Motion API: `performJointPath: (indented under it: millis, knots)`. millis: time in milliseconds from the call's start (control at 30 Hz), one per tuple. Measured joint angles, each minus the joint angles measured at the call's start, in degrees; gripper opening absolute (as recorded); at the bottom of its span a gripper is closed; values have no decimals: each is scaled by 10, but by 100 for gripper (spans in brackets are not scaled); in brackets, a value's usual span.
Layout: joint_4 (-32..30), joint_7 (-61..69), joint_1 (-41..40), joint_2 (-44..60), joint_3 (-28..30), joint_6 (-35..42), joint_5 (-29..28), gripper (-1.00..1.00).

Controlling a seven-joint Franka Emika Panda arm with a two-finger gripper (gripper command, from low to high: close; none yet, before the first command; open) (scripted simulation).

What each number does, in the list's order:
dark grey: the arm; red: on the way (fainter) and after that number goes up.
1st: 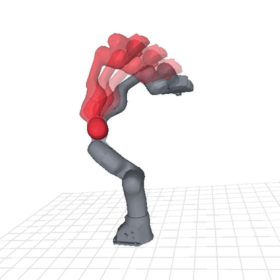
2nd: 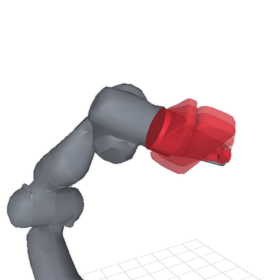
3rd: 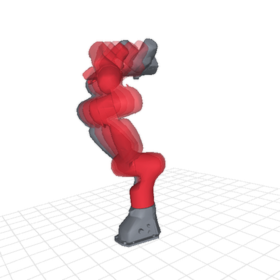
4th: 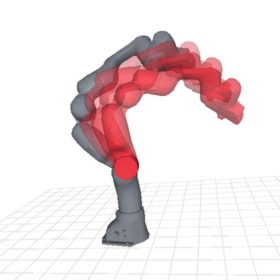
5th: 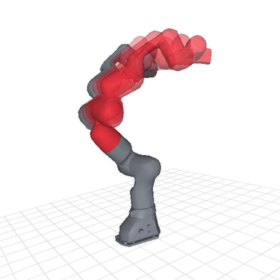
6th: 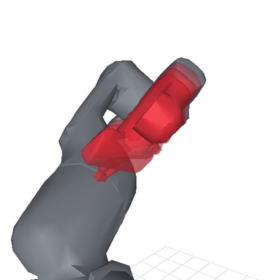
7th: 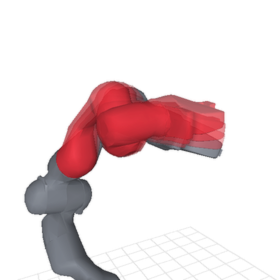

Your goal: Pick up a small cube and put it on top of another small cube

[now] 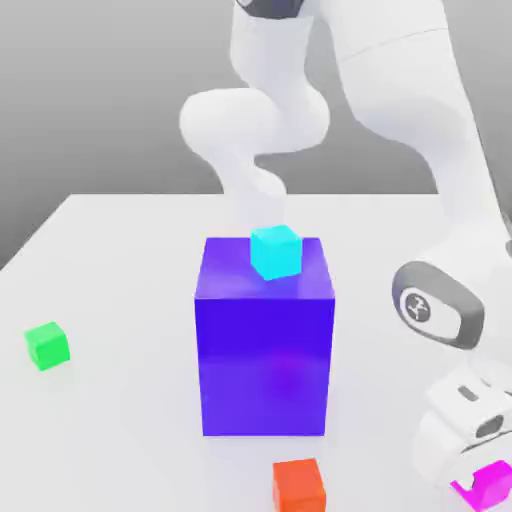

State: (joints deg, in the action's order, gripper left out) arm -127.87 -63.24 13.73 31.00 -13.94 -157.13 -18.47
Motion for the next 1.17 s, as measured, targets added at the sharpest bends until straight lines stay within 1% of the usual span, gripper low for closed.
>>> performJointPath:
  millis: [133, 167, 533, 667, 733, 867, 900, 967, 1067, 1100, 1167]
  knots:
    - [-18, 30, -23, -71, -30, 52, 40, -100]
    - [-27, 46, -39, -86, -25, 59, 46, -100]
    - [-139, 227, -236, -193, 86, 54, 79, -100]
    - [-187, 308, -307, -240, 146, 48, 97, -100]
    - [-214, 356, -368, -267, 181, 45, 108, -100]
    - [-265, 498, -560, -325, 261, 45, 143, -100]
    - [-275, 536, -587, -331, 273, 40, 156, -100]
    - [-281, 575, -584, -310, 275, 13, 182, -100]
    - [-280, 611, -588, -254, 258, -41, 223, -100]
    - [-279, 621, -593, -234, 250, -60, 237, 100]
    - [-279, 621, -593, -234, 250, -60, 237, 100]
